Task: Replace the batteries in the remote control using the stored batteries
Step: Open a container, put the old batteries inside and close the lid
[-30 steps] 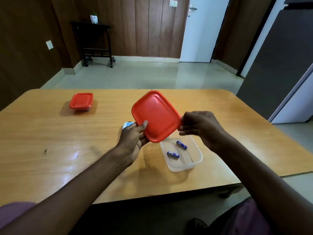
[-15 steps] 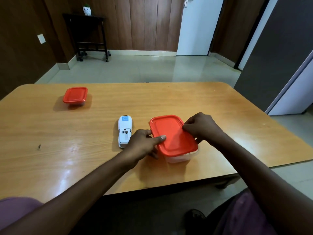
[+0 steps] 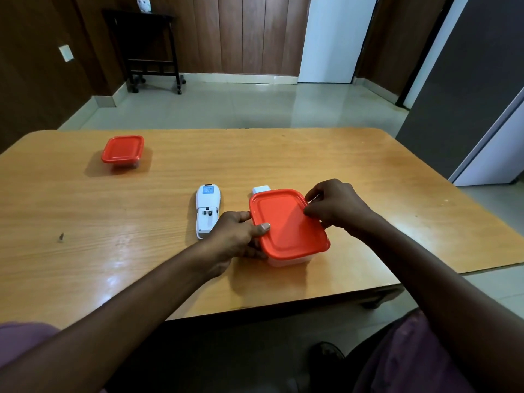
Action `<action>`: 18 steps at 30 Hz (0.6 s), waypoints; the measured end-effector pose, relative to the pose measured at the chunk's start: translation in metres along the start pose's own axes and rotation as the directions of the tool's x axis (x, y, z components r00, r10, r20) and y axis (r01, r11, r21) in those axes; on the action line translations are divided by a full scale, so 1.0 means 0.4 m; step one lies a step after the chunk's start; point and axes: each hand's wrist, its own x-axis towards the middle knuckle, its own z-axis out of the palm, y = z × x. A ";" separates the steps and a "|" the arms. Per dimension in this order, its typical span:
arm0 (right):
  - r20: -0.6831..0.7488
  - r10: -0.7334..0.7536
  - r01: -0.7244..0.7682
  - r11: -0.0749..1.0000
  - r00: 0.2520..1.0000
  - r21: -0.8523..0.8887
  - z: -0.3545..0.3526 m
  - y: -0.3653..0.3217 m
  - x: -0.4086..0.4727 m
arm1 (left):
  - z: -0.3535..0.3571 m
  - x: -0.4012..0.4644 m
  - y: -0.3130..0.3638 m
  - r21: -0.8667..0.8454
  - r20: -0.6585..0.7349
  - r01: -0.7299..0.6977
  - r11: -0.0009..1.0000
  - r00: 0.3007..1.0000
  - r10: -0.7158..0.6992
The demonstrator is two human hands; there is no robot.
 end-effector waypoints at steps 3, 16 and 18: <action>0.079 0.047 -0.054 0.995 0.996 0.089 0.004 -0.002 0.014 | -0.006 -0.001 0.005 -0.047 -0.064 0.020 0.999 0.998 -0.023; 0.336 0.131 -0.229 0.936 0.933 0.268 -0.010 0.007 0.057 | -0.034 0.012 0.032 0.044 -0.110 0.085 0.995 0.991 -0.080; 0.300 0.098 -0.192 0.934 0.949 0.302 -0.002 0.016 0.054 | -0.042 0.010 0.039 0.081 -0.086 0.094 0.992 0.992 -0.087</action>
